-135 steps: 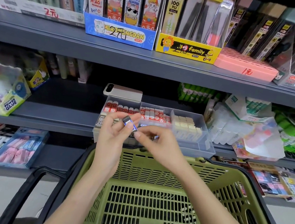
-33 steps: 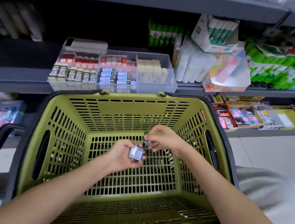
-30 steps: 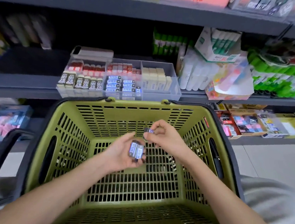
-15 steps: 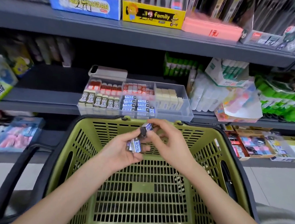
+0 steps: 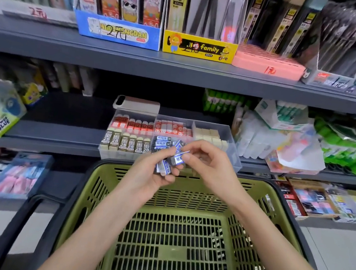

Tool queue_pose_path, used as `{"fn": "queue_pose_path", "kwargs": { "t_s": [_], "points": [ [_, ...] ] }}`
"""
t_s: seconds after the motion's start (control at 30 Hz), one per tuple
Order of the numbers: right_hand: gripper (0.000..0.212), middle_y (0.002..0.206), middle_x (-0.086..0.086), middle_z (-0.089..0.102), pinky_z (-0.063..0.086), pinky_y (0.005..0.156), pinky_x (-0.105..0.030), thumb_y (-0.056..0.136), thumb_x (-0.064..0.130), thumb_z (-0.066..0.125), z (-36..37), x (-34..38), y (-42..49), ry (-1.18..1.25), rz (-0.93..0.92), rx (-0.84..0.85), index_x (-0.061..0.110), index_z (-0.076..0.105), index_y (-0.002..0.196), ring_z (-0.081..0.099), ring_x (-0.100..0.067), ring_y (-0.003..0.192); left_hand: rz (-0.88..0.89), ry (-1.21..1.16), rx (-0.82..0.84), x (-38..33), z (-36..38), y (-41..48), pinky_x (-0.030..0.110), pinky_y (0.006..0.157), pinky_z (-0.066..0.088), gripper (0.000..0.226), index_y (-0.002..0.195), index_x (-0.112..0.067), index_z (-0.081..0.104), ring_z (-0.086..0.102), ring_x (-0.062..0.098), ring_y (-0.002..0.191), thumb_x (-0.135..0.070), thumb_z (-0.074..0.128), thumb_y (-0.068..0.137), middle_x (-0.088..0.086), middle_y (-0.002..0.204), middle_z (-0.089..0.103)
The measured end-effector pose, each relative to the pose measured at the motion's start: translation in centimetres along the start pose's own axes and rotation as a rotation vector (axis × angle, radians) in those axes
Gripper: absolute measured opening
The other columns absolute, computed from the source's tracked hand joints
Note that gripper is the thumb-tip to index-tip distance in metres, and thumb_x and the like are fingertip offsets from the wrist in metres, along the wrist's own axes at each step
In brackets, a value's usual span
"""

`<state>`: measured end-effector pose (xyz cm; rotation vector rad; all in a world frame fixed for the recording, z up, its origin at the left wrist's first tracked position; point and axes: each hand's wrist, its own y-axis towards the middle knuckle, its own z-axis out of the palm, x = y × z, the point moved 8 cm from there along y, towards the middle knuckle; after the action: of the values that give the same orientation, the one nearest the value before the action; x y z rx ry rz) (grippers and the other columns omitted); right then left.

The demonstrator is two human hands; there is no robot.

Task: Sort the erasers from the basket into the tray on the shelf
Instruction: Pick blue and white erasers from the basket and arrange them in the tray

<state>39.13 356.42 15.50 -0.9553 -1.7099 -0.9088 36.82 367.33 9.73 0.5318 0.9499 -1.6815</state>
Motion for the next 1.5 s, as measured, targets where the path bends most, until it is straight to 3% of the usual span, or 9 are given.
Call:
{"fn": "queue_pose_path", "kwargs": {
  "t_s": [0.2, 0.37, 0.47, 0.8, 1.0, 1.1, 1.23, 1.37, 1.5],
  "points": [
    [0.010, 0.075, 0.001, 0.065, 0.042, 0.052, -0.011, 0.082, 0.007, 0.069, -2.2, -0.9, 1.7, 0.214, 0.078, -0.146, 0.016, 0.065, 0.083, 0.053, 0.001, 0.055, 0.192, 0.094, -0.030, -2.9, -1.1, 0.2, 0.019, 0.038, 0.041, 0.037, 0.092, -0.004, 0.067, 0.061, 0.016, 0.048, -0.029, 0.071, 0.065, 0.015, 0.063, 0.068],
    [0.016, 0.067, 0.016, 0.064, 0.042, 0.065, -0.013, 0.075, 0.024, 0.078, -4.2, -2.2, 3.8, -0.330, 0.135, -0.202, 0.028, 0.064, 0.067, 0.055, 0.004, 0.064, 0.236, 0.013, -0.049, -3.8, -3.1, -0.2, 0.019, 0.037, 0.041, 0.033, 0.095, -0.003, 0.060, 0.064, 0.018, 0.052, -0.024, 0.067, 0.071, 0.014, 0.063, 0.068],
    [0.021, 0.062, 0.022, 0.063, 0.033, 0.055, -0.006, 0.072, 0.034, 0.079, -3.7, -2.9, 4.5, -0.559, 0.190, -0.174, 0.034, 0.061, 0.061, 0.054, 0.012, 0.063, 0.247, -0.012, -0.066, -4.0, -3.8, -0.3, 0.019, 0.038, 0.041, 0.021, 0.087, -0.008, 0.063, 0.065, 0.018, 0.054, -0.023, 0.066, 0.072, 0.014, 0.065, 0.069],
    [0.033, 0.051, 0.019, 0.051, 0.033, 0.054, -0.019, 0.076, 0.035, 0.075, -1.3, -3.4, 4.7, -0.823, 0.188, -0.125, 0.027, 0.056, 0.051, 0.051, -0.006, 0.066, 0.231, -0.081, -0.070, -4.0, -4.3, 0.0, 0.017, 0.037, 0.040, 0.028, 0.092, -0.007, 0.061, 0.062, 0.015, 0.052, -0.025, 0.066, 0.071, 0.010, 0.061, 0.066],
    [0.028, 0.088, 0.004, 0.065, 0.035, 0.071, -0.028, 0.086, 0.045, 0.060, -0.7, -2.5, 5.5, -1.210, 0.011, -0.048, 0.022, 0.075, 0.081, 0.040, -0.014, 0.087, 0.214, -0.089, -0.016, -3.7, -4.0, 0.2, 0.016, 0.035, 0.034, 0.019, 0.087, -0.009, 0.065, 0.053, 0.010, 0.047, -0.024, 0.065, 0.076, 0.005, 0.054, 0.059],
    [0.034, 0.092, -0.002, 0.067, 0.040, 0.083, -0.033, 0.094, 0.039, 0.049, -0.6, -0.3, 5.2, -0.900, -0.050, -0.098, 0.018, 0.074, 0.091, 0.048, -0.018, 0.086, 0.220, -0.063, -0.002, -3.7, -3.9, 0.1, 0.016, 0.035, 0.033, 0.022, 0.090, -0.007, 0.064, 0.053, 0.010, 0.046, -0.024, 0.065, 0.076, 0.005, 0.054, 0.058],
    [0.014, 0.077, 0.010, 0.066, 0.041, 0.060, -0.010, 0.094, 0.023, 0.054, 1.9, 1.9, 4.3, -0.110, 0.005, 0.068, 0.025, 0.067, 0.090, 0.055, 0.003, 0.064, 0.230, 0.075, 0.034, -3.6, -3.5, 0.1, 0.018, 0.038, 0.032, 0.030, 0.097, 0.000, 0.061, 0.046, 0.012, 0.043, -0.022, 0.070, 0.080, 0.007, 0.051, 0.057],
    [0.014, 0.061, 0.006, 0.063, 0.039, 0.047, -0.016, 0.085, 0.004, 0.064, 2.0, 1.5, 4.4, 0.097, 0.111, 0.098, 0.017, 0.067, 0.081, 0.046, -0.006, 0.048, 0.232, 0.139, 0.080, -3.2, -2.7, -0.1, 0.019, 0.040, 0.034, 0.029, 0.090, -0.005, 0.067, 0.043, 0.012, 0.044, -0.031, 0.071, 0.078, 0.005, 0.052, 0.055],
    [0.012, 0.062, 0.000, 0.063, 0.039, 0.050, -0.015, 0.081, 0.006, 0.068, -2.8, -1.0, 5.1, 0.005, 0.190, -0.207, 0.017, 0.066, 0.085, 0.054, -0.003, 0.051, 0.242, -0.010, 0.057, -3.3, -3.0, 0.0, 0.022, 0.049, 0.041, 0.029, 0.091, -0.011, 0.074, 0.046, 0.012, 0.056, -0.037, 0.062, 0.082, 0.004, 0.062, 0.054]
  ]
}}
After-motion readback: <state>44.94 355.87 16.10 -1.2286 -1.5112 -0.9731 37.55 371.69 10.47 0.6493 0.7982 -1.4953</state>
